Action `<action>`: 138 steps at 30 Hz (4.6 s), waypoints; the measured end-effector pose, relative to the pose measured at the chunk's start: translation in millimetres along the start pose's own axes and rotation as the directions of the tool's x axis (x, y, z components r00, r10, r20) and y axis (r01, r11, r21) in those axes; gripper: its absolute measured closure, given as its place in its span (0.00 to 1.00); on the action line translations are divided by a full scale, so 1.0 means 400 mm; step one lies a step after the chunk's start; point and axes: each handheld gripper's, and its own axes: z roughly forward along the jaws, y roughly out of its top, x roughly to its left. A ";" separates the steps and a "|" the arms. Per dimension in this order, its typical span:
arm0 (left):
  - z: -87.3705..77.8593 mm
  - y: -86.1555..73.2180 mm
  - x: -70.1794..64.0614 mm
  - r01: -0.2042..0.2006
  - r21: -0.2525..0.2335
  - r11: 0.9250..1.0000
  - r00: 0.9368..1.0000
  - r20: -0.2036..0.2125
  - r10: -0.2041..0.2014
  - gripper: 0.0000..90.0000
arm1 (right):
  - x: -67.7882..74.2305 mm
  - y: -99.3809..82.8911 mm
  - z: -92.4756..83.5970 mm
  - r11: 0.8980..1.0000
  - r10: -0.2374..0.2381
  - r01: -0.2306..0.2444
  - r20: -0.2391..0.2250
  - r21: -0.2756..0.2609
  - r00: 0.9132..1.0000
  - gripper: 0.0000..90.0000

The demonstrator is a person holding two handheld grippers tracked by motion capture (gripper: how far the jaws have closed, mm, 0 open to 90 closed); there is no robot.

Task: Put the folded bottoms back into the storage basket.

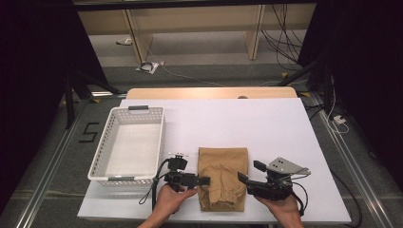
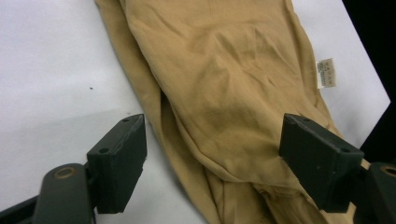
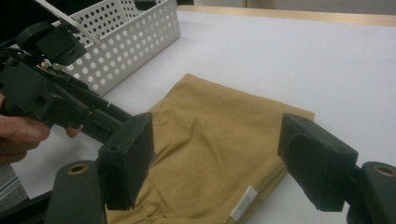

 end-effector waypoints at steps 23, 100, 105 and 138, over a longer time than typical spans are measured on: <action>0.029 0.001 -0.004 0.040 0.012 0.999 0.998 0.047 -0.040 0.27 | 0.011 0.000 0.005 1.000 -0.020 0.020 -0.020 0.008 1.000 0.31; 0.082 0.014 -0.047 -0.088 0.046 0.995 0.995 0.040 0.087 0.86 | 0.012 0.000 0.009 0.999 -0.027 0.027 -0.028 0.016 0.999 0.32; 0.076 0.013 -0.050 -0.106 0.032 0.994 0.993 0.053 0.104 0.92 | 0.010 0.001 0.007 1.000 -0.027 0.027 -0.026 0.016 0.999 0.32; -0.035 0.040 -0.082 -0.196 -0.073 0.978 0.972 0.119 0.204 0.94 | -0.011 -0.005 0.013 0.998 -0.012 0.011 0.018 0.057 1.000 0.33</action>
